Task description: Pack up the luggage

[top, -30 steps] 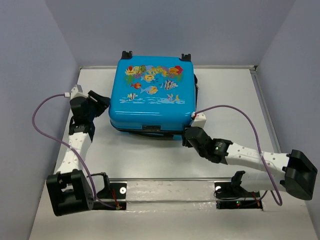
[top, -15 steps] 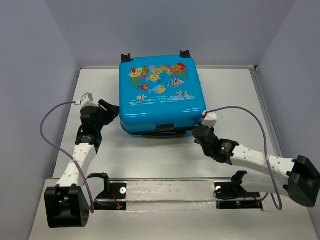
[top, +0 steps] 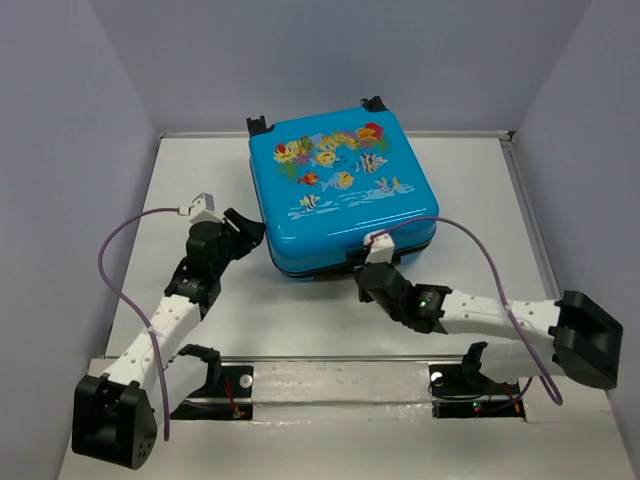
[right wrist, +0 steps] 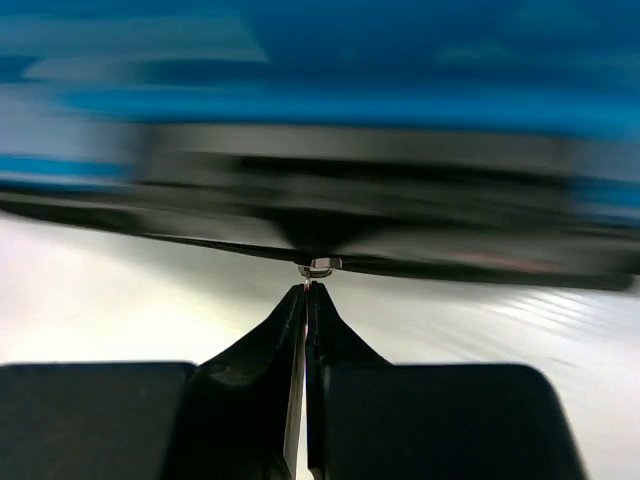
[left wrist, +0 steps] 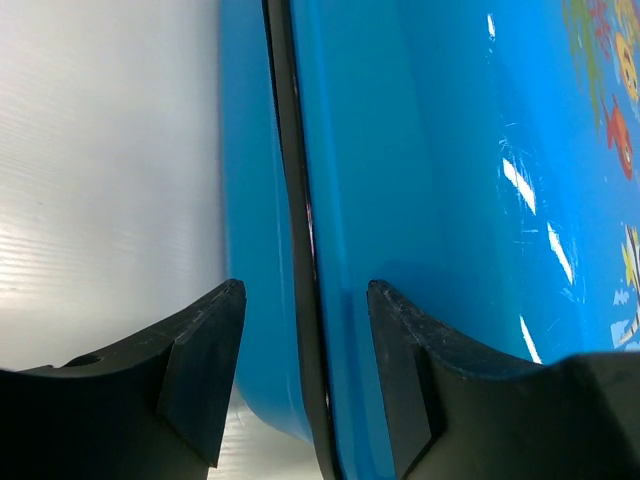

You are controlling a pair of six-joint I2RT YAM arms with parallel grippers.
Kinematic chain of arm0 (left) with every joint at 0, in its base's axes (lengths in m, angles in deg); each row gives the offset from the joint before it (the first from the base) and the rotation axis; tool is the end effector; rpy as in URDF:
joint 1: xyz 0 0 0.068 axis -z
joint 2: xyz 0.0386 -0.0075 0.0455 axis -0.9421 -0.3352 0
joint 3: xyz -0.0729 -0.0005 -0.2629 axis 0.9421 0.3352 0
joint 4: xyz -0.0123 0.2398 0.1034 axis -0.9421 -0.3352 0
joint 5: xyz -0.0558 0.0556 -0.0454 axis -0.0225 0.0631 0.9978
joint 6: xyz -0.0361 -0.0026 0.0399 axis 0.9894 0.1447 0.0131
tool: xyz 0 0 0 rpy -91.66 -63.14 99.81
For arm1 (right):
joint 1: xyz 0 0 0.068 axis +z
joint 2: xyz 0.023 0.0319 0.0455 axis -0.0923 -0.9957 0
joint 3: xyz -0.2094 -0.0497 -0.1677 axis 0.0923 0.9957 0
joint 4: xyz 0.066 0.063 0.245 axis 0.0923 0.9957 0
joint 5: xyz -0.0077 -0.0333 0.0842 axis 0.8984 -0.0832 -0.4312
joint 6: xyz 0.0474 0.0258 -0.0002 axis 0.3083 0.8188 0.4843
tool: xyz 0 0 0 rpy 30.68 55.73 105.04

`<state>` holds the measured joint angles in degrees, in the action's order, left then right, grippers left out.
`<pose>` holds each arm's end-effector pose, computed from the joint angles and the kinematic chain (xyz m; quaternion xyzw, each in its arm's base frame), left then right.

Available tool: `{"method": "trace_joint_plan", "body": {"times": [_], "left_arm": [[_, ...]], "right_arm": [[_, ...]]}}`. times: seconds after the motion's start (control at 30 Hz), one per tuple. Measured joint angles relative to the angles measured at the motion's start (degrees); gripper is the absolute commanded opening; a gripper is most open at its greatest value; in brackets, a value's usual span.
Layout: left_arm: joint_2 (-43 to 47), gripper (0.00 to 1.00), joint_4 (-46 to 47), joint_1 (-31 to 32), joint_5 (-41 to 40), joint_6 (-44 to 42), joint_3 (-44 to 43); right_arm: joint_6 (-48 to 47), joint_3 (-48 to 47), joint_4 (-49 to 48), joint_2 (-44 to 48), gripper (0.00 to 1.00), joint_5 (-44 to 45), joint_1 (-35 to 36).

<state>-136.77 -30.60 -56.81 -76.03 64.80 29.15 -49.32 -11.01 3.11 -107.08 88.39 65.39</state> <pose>0.2061 -0.0517 0.2532 -0.1754 0.7608 -0.3062 0.5447 0.1369 0.2013 0.2126 -0.1001 0.8570 0.1513 0.4823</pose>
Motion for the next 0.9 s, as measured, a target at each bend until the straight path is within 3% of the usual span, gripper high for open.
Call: {"method": "trace_joint_plan", "body": {"times": [0.13,0.33,0.43,0.47,0.67,0.9], "left_arm": [[0.0,0.64,-0.2,3.5,-0.5,1.2,0.0],[0.1,0.64,-0.4,5.9,-1.6,2.3,-0.1],[0.1,0.72,-1.7,6.4,-2.6,2.0,-1.3],[0.0,0.79,-3.0,6.5,-3.2,1.6,-2.6],[-4.8,0.99,-6.2,6.4,-2.8,-1.7,-16.9],[-18.6,0.99,-4.4,1.4,0.7,-4.0,-34.6]], "right_arm": [[-1.2,-7.8,-2.9,-10.1,0.07,-2.7,8.3],[-1.4,-14.4,-10.7,-21.7,0.07,-4.0,13.9],[-1.2,-15.1,-16.7,-25.0,0.07,-3.6,14.2],[-1.0,-14.8,-17.9,-25.1,0.07,-3.5,14.2],[0.8,-6.2,-22.7,-16.9,0.07,-4.6,15.1],[4.1,3.7,-18.9,-1.6,0.07,-8.0,17.1]]}}
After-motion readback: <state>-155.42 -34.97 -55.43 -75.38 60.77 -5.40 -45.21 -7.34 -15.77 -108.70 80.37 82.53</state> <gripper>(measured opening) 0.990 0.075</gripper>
